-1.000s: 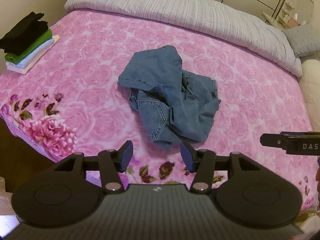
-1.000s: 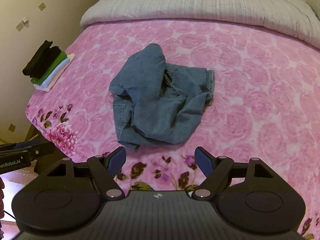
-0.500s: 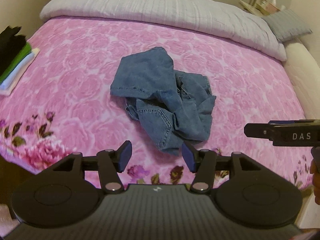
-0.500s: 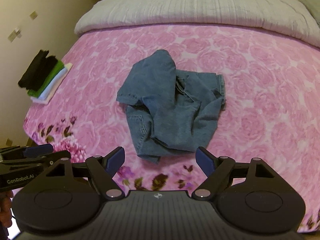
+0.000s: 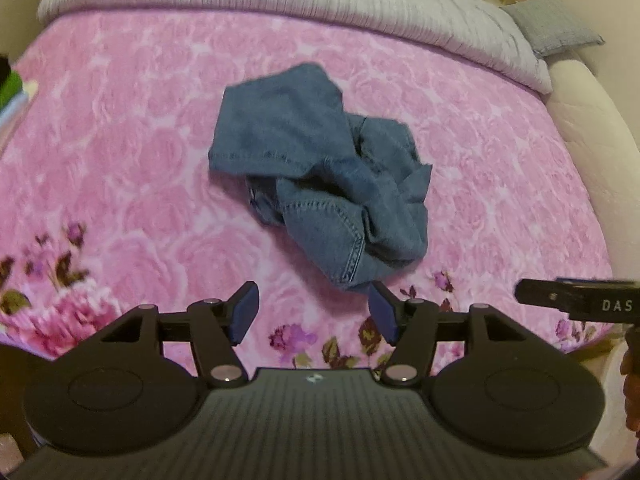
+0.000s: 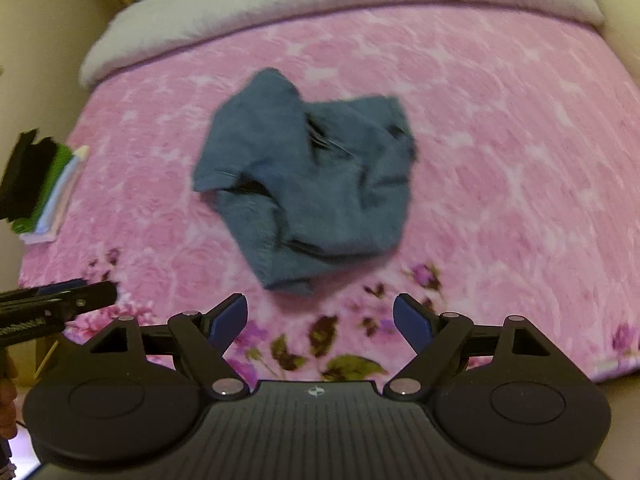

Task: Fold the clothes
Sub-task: 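Move both open grippers toward the crumpled jeans on the bed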

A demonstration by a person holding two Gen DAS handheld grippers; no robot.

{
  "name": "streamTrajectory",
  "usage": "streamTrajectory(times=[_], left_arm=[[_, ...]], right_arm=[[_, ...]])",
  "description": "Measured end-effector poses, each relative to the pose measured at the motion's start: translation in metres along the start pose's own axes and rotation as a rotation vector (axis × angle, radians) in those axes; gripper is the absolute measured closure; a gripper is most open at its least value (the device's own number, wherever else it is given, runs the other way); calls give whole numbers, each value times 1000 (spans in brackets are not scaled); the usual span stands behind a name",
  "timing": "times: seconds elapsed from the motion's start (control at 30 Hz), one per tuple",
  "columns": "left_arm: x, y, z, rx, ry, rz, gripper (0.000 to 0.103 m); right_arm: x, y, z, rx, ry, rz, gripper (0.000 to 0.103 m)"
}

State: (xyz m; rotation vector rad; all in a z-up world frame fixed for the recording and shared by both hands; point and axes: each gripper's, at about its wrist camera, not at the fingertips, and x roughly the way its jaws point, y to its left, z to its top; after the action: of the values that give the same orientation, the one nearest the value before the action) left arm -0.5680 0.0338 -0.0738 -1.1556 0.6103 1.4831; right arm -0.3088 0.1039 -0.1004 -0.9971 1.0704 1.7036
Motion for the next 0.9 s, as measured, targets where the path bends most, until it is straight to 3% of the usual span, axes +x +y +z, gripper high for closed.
streamTrajectory(times=[0.17, 0.5, 0.9], left_arm=[[27, -7, 10, 5, 39, 4, 47], [105, -73, 34, 122, 87, -45, 49], [223, -186, 34, 406, 155, -92, 46]], right_arm=[[30, -45, 9, 99, 43, -22, 20], [87, -133, 45, 217, 90, -54, 23], [124, -237, 45, 386, 112, -139, 23]])
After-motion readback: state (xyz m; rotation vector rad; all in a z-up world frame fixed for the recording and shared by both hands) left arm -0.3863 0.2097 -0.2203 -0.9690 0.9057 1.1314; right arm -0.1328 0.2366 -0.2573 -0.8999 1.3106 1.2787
